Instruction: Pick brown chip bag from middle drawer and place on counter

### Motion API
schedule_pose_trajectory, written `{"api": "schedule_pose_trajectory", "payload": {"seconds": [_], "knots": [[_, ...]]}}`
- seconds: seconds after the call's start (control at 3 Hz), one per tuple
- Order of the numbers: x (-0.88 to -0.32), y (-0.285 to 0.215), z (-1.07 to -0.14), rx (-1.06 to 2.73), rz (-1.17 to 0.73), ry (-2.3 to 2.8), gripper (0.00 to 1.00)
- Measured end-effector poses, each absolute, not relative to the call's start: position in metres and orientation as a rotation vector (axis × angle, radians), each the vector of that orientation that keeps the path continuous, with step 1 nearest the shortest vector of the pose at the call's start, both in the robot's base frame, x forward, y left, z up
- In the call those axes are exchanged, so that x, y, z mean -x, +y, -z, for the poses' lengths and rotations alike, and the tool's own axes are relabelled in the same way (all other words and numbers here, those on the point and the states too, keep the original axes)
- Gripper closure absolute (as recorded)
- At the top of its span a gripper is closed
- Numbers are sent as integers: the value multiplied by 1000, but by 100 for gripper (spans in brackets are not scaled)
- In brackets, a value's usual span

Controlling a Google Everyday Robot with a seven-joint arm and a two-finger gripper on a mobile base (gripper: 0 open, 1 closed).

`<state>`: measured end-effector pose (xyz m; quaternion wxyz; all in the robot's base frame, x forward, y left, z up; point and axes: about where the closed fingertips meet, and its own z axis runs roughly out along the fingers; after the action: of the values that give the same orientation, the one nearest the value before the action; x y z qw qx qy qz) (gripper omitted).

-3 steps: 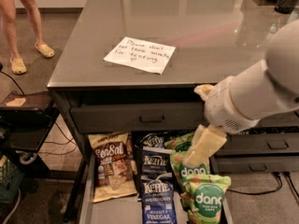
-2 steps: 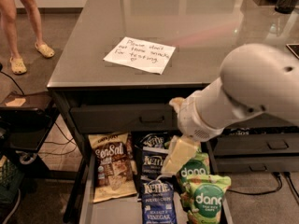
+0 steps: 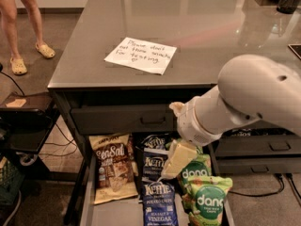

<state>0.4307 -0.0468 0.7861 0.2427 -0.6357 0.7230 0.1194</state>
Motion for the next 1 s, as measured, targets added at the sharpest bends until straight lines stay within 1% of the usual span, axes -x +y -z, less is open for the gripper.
{"api": "schedule_pose_trajectory", "payload": {"seconds": [0.33, 1.0], "knots": [[-441, -35, -753, 1725, -340, 1954, 0], [-469, 19, -683, 1664, -358, 1936, 0]]}}
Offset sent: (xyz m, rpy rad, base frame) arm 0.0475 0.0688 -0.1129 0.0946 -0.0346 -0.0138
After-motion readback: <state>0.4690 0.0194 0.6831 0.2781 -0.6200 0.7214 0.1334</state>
